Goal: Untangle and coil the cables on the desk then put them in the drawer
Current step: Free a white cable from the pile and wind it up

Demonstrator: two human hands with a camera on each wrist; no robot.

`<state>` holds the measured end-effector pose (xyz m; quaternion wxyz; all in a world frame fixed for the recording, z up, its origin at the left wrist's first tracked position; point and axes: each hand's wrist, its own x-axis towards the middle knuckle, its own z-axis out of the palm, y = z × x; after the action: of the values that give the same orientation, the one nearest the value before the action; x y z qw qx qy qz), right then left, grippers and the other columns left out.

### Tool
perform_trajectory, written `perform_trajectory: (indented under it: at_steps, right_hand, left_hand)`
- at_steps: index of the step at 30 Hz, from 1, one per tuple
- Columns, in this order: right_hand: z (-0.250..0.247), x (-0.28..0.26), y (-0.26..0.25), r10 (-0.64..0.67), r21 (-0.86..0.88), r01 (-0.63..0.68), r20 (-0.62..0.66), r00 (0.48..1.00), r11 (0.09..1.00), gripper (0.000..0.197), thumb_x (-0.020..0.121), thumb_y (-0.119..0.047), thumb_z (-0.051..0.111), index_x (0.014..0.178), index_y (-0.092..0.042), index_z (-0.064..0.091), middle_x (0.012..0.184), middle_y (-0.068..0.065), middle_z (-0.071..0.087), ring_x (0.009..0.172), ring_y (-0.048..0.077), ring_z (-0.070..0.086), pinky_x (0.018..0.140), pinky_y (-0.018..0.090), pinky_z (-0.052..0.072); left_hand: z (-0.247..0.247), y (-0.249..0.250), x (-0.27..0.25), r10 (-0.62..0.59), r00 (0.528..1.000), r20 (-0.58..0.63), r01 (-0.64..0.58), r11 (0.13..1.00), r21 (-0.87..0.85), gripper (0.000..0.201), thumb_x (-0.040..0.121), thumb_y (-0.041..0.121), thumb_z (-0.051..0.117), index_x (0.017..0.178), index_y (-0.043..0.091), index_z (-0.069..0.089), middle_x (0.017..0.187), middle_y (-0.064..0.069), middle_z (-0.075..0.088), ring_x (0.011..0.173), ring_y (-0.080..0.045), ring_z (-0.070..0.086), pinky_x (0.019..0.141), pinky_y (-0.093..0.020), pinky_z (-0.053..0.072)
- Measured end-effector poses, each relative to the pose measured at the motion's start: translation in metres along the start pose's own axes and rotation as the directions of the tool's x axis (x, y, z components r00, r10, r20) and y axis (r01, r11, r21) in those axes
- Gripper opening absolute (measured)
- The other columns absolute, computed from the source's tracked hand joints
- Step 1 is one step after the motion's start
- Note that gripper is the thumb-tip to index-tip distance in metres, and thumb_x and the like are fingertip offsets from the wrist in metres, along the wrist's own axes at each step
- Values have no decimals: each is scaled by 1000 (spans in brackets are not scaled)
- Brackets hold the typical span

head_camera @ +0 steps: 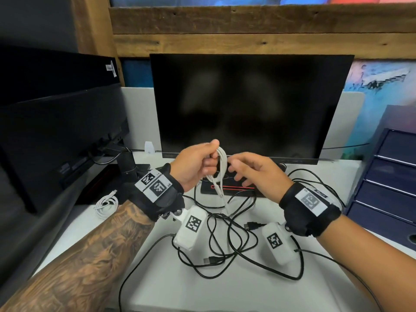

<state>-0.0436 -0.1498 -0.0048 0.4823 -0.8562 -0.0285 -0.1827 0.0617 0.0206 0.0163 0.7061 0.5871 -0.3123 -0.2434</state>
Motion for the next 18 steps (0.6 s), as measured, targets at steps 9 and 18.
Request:
perform_trajectory:
  at_steps: [9,18]
  right_hand:
    - [6,2,2,13,164,-9,-25,1000,986,14,98,-17,62,104,-6,69,84,10,76,71,21,69,67,35,60]
    - [7,5,5,129,233,-114,-50,990,966,20,97,-29,63,112,-15,67,98,11,74,72,20,68,61,35,57]
  left_hand:
    - [11,-8,-3,-10,1000,5,8,978,210,30,104,35,47,98,8,60,73,-7,57,68,-21,64,74,-42,57]
    - [-11,-13,-2,14,1000,-23,-3,908,420,20,100,24,56,103,10,70,93,-19,72,77,-22,66,65,-34,52]
